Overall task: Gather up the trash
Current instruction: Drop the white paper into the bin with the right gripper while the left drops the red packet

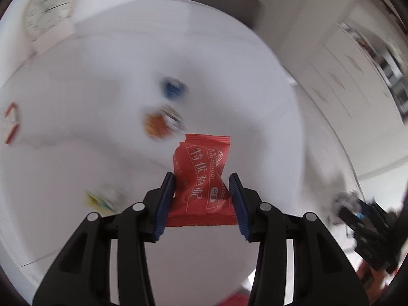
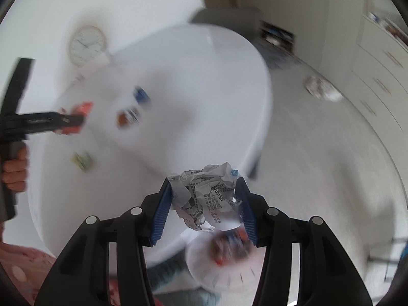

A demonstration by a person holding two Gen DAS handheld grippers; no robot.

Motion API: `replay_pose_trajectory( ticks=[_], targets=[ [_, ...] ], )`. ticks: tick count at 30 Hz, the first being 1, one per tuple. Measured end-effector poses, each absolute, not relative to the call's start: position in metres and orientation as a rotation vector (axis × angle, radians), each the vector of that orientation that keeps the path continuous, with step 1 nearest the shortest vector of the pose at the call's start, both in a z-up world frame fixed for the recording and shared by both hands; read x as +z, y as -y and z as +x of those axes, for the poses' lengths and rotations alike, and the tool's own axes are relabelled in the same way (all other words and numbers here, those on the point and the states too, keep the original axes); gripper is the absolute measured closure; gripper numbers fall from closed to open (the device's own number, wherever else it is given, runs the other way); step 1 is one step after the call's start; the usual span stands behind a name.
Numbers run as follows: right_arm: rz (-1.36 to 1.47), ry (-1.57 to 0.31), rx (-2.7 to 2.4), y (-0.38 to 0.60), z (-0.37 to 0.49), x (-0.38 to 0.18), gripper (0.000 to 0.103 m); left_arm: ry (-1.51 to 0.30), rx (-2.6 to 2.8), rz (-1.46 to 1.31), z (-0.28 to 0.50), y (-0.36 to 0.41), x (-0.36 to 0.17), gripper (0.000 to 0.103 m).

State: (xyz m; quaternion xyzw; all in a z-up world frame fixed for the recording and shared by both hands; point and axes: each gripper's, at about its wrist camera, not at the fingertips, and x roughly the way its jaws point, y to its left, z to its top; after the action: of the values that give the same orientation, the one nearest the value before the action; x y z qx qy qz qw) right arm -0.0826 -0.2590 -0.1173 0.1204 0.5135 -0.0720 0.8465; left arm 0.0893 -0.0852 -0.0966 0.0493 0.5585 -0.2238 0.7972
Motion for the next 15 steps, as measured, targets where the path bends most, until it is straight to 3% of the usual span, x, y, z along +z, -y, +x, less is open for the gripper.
replay_pose_trajectory(
  ticks=[10, 13, 15],
  targets=[
    [0.406, -1.413, -0.193, 0.283, -0.146, -0.328, 0.048, -1.216, -0.720, 0.269, -0.040, 0.168, -0.126, 0.060],
    [0.452, -1.476, -0.185, 0.283, -0.145, -0.367, 0.040, -1.222, -0.720, 0.319, -0.067, 0.183, -0.132, 0.059],
    [0.444, -1.510, -0.184, 0.281, -0.143, -0.382, 0.025, -1.225, -0.711, 0.343, -0.076, 0.188, -0.141, 0.060]
  ],
)
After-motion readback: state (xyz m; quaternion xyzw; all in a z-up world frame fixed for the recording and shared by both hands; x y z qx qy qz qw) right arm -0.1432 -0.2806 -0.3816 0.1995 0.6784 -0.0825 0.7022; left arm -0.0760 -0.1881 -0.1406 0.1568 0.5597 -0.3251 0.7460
